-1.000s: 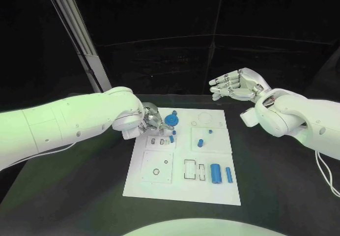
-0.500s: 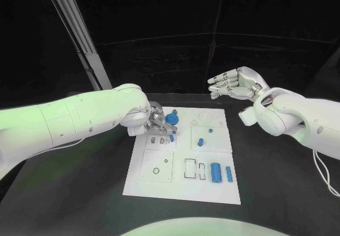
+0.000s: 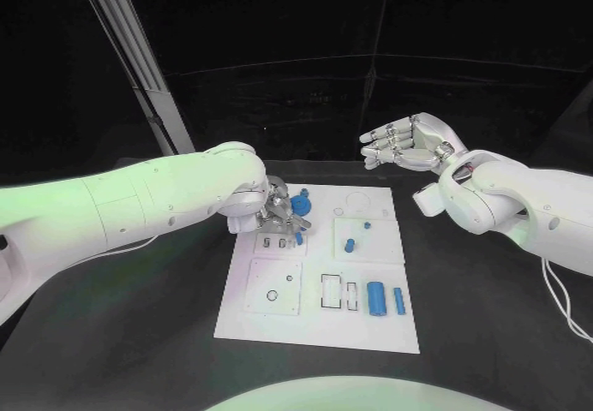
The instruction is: Assemble the parts on the task board
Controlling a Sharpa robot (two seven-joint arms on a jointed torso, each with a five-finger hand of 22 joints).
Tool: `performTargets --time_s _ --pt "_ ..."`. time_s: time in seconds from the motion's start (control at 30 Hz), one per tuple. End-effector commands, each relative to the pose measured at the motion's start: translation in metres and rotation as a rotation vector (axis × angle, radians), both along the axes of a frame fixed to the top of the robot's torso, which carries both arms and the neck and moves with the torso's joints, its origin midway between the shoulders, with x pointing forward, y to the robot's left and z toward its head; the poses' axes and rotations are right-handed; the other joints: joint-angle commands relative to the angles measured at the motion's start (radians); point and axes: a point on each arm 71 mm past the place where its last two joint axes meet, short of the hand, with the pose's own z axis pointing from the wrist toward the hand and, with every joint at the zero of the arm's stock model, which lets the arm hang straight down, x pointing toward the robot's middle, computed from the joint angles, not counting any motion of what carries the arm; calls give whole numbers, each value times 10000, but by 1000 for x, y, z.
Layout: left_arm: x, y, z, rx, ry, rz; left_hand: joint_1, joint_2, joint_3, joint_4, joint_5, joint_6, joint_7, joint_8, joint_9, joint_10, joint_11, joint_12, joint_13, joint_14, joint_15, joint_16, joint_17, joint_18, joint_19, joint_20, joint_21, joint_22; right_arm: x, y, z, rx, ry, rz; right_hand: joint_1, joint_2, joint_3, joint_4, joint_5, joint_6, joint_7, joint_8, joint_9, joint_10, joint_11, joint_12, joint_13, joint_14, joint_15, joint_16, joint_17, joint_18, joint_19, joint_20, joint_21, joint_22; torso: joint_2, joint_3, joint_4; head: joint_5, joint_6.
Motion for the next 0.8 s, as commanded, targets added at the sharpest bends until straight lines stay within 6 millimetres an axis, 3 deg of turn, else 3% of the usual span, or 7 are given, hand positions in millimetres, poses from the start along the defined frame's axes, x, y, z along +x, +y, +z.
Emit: performTargets --time_s 0.03,0.3,0.8 --pt "0 -3 0 244 139 -171 129 24 87 15 -21 -59 -26 76 43 34 -31 20 -31 1039 -90 31 2631 -206 65 -33 49 21 0 1 2 89 -154 -1 -124 11 19 -67 45 -66 -12 -34 -9 -69 21 -68 -8 8 81 -40 -15 114 82 21 -45 -12 6 3 -8 32 -2" --pt "0 -6 -2 430 278 -271 151 16 131 17 -22 -72 -36 140 93 39 -40 34 -21 1039 -96 31 2631 -212 68 -39 77 67 1 2 2 93 -150 10 -123 17 21 -73 57 -68 -11 -32 -8 -72 22 -68 -7 7 82 -46 -20 115 85 23 -54 -18 -13 -14 -48 92 -77" --pt "-1 -9 -3 589 427 -384 196 -9 206 11 -22 -102 -54 246 178 66 -55 80 27 1039 -108 31 2631 -221 70 -47 121 136 2 3 2 98 -137 44 -125 22 20 -83 79 -74 -9 -29 -7 -80 25 -68 -7 5 85 -58 -28 115 90 26 -71 -28 -10 -35 -112 142 -110"
